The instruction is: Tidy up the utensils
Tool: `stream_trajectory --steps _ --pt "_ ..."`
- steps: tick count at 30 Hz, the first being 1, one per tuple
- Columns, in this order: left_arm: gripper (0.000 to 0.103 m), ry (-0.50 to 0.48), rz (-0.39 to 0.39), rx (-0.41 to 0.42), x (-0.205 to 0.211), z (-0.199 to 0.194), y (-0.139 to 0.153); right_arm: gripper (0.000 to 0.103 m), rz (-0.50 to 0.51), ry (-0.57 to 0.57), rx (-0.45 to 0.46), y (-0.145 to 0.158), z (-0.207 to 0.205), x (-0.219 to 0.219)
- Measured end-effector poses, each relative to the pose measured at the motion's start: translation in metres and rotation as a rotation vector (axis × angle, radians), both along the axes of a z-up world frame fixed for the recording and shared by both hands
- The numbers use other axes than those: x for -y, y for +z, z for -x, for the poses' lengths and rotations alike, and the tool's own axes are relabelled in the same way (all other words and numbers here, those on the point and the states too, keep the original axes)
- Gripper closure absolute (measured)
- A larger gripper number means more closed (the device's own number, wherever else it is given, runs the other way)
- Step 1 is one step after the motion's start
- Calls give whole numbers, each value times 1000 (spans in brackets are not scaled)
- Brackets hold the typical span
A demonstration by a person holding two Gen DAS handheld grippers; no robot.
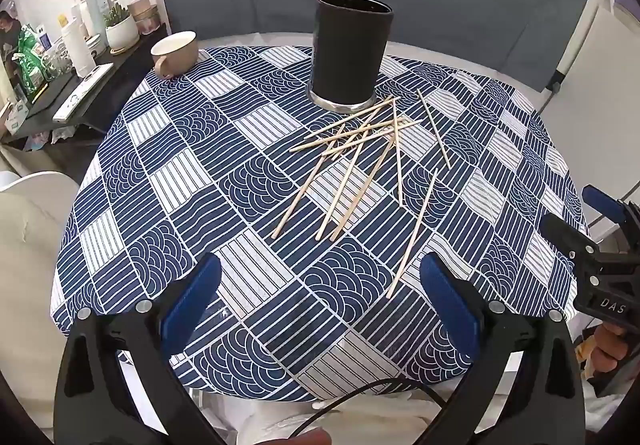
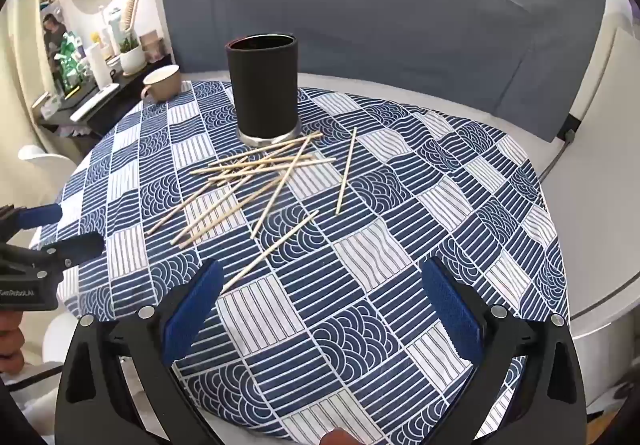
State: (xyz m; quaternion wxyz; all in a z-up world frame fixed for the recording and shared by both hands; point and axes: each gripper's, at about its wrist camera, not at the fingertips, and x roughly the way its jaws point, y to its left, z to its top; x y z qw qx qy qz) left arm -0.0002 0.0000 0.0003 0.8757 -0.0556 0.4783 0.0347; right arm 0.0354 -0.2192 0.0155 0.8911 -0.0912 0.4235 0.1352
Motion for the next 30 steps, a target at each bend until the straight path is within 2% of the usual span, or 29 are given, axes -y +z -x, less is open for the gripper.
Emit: stream_trajectory --steps 23,30 --pt "6 25 32 -18 -4 1 -5 8 -3 21 -9 -6 -2 -2" --pt "6 20 18 -15 -2 1 -3 8 -4 34 -7 -6 -3 -3"
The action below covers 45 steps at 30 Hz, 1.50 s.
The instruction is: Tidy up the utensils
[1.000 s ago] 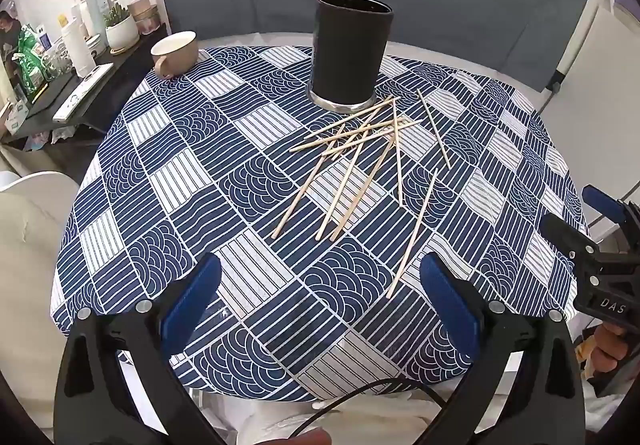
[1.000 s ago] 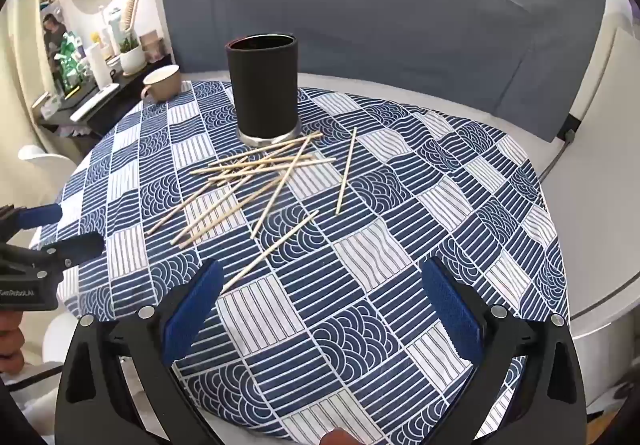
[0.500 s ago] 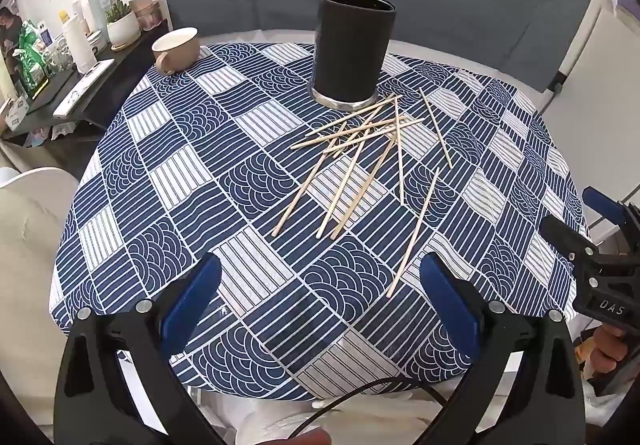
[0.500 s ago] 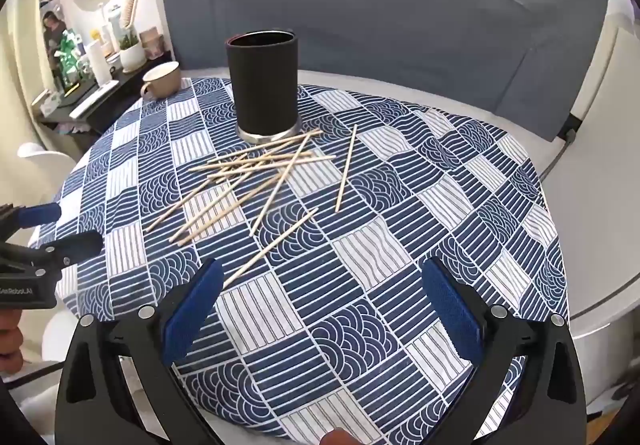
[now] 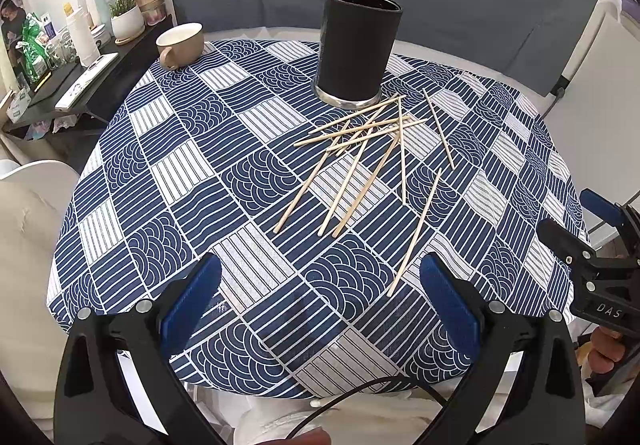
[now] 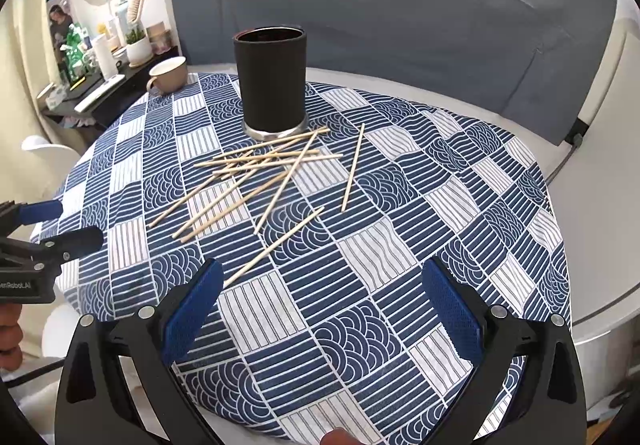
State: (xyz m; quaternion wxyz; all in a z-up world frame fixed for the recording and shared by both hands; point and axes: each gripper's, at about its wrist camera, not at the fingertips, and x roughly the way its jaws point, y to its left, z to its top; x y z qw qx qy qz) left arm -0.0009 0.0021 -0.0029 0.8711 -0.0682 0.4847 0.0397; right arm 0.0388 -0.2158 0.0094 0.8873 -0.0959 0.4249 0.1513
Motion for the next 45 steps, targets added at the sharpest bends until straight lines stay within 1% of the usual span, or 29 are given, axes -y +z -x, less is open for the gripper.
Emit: stream_trajectory --steps 5,19,36,45 --pt "6 -5 -11 2 1 -1 1 8 -3 2 -2 -1 -2 0" --pt "6 -4 -8 -9 -1 -5 -2 8 5 6 -5 -3 -3 -2" --pt "6 -36 -9 -38 -10 -15 -5 8 8 -5 -43 -9 -10 -12" --pt "6 -47 26 -74 -26 -26 -11 8 33 -14 -77 -15 -11 -27"
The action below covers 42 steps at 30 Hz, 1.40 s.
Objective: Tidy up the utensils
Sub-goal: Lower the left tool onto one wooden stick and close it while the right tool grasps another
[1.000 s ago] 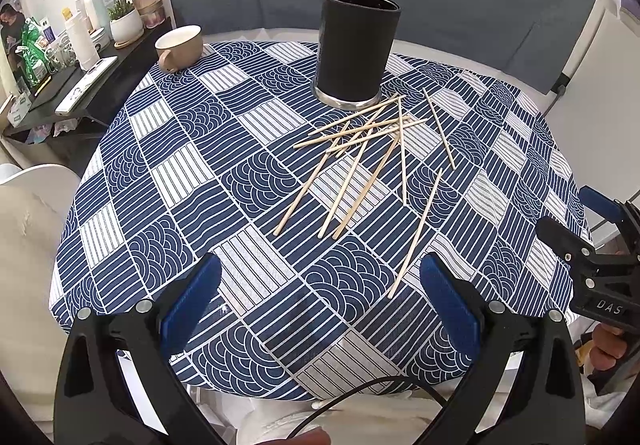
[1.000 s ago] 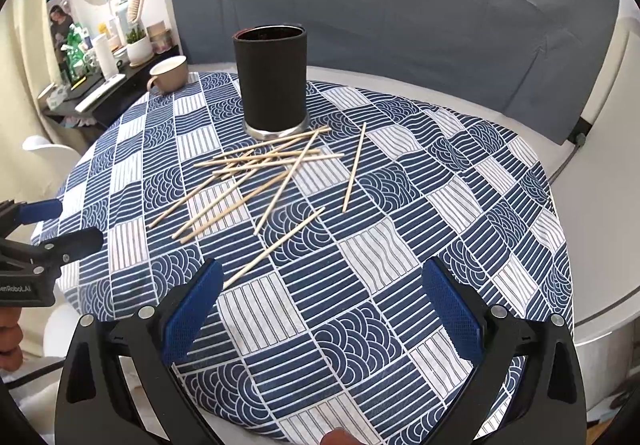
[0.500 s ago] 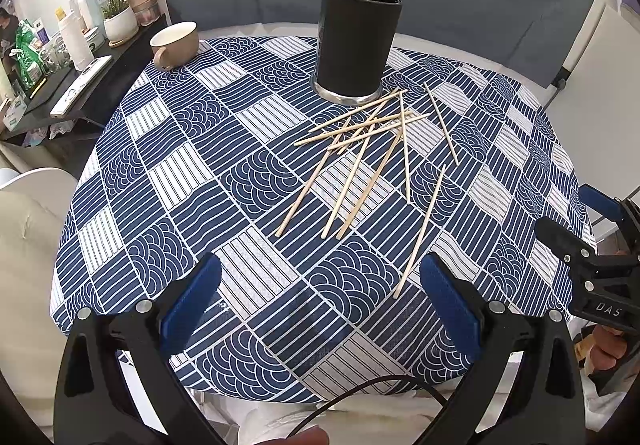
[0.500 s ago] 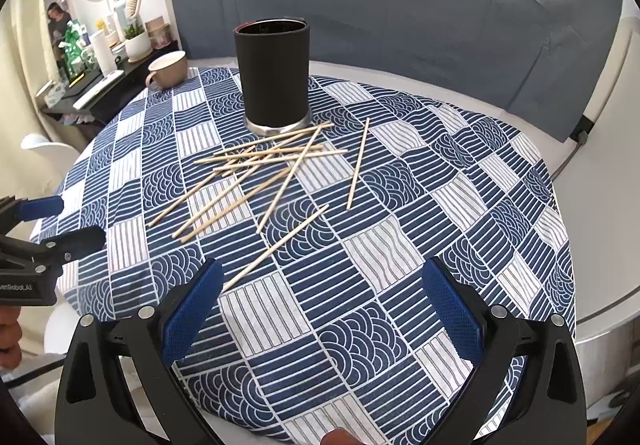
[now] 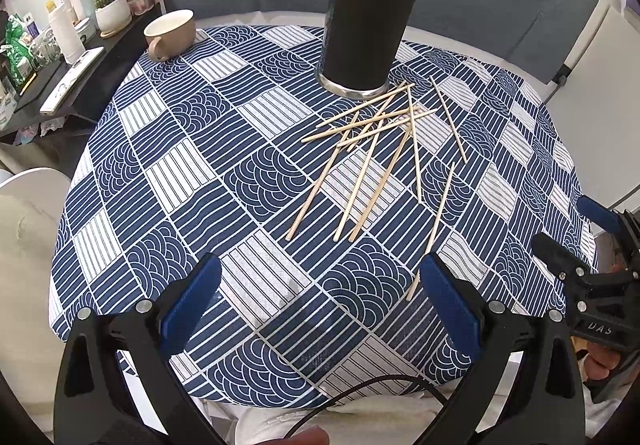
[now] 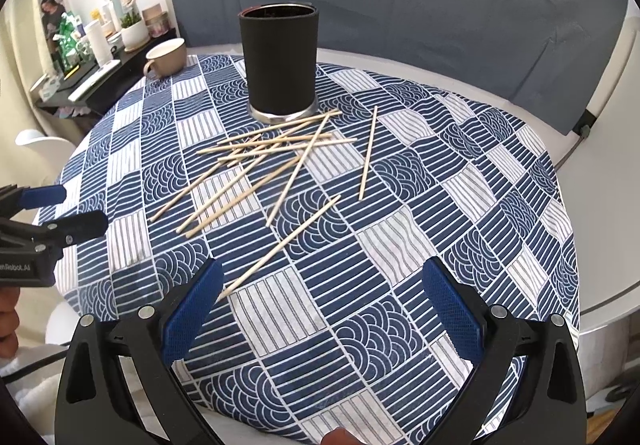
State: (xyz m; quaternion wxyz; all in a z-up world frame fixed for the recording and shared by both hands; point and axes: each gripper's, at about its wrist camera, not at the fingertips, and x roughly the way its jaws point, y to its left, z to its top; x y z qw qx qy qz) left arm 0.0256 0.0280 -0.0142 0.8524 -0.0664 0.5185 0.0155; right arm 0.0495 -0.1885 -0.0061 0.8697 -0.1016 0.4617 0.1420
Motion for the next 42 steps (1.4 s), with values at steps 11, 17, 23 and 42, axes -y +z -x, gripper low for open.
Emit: stream_trajectory --steps 11,17,23,42 --pt "6 -94 -41 -54 -9 -20 -6 8 29 -53 -81 -16 -5 -21" --pt "6 -138 -27 -85 -20 -38 -14 8 97 -59 -118 -29 -6 -42" --pt "6 -199 32 -160 -30 -61 -33 8 140 -91 -175 -45 -9 -56" --pt "6 -271 -74 -280 -31 -143 -114 8 38 -369 -369 -126 -78 -45"
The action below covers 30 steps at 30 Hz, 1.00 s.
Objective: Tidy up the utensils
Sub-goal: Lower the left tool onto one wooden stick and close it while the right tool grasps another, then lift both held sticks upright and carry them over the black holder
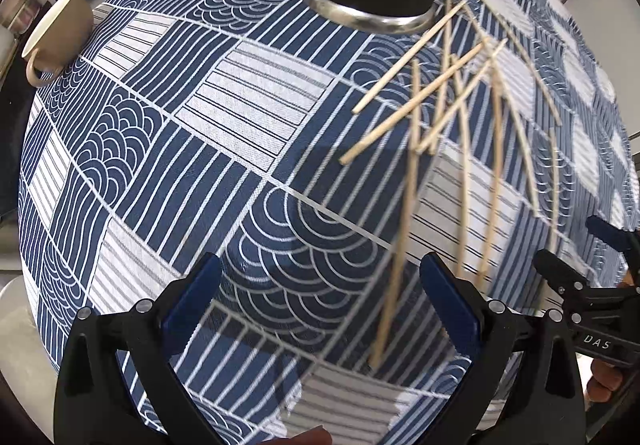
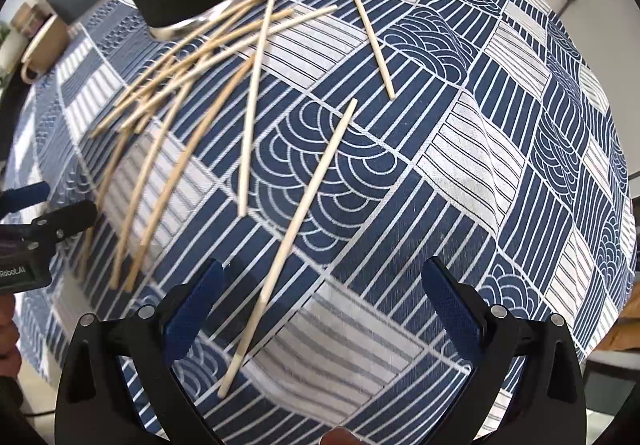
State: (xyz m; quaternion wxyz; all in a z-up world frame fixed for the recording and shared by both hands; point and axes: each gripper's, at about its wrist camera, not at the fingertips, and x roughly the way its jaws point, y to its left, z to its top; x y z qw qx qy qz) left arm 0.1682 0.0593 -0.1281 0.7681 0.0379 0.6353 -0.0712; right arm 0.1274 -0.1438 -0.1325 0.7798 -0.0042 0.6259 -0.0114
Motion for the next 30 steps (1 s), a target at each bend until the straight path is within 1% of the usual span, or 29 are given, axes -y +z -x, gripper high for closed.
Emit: stream_trajectory --steps 2,4,7,11,13,14,16,18,19,20,21,22,23,24,25,26,28,29,30 --pt "4 -15 -40 28 4 0 -3 8 -33 -5 10 -2 -1 2" --pt "4 -30 -41 47 6 1 -3 8 -33 -3 18 -2 0 3" --pt "4 -33 -38 48 6 1 -2 6 -41 -11 14 -3 -5 5" --pt "4 -31 -36 48 6 -2 -1 6 -35 -16 12 -3 -1 5" --pt "4 9 -32 41 4 -2 -1 6 -34 -12 4 -3 -3 5" --pt "4 41 -34 54 10 -2 -5 6 -34 -10 -5 -3 -4 6" --pt "4 77 -34 81 6 -2 -5 7 -33 1 -9 -4 -7 5" --pt "7 82 -33 78 6 0 -5 7 -35 6 -6 -3 -9 6" --pt "14 68 -33 74 8 1 -3 11 -36 0 -15 -3 -8 8" --pt "24 45 -32 72 11 2 0 15 -34 5 -13 -1 -6 9" --pt "29 24 -29 68 15 3 2 24 -32 19 -9 2 -6 12" --pt "41 10 -30 63 21 4 5 40 -33 27 -3 3 -4 15" --pt "55 -4 -28 58 26 5 7 49 -33 40 4 6 -2 18" --pt "64 -18 -26 53 31 6 9 71 -35 54 15 10 -2 24" --pt "84 -38 -20 44 38 8 10 88 -34 58 21 11 -2 29" --pt "97 -42 -13 32 42 12 11 93 -32 59 20 12 -2 35" --pt "98 -31 -19 24 47 15 11 98 -60 78 11 12 -2 48" --pt "98 -25 -7 12 48 18 11 98 -69 82 5 12 -2 52" --pt "98 -12 13 -6 47 21 11 98 -51 84 -2 12 -3 59"
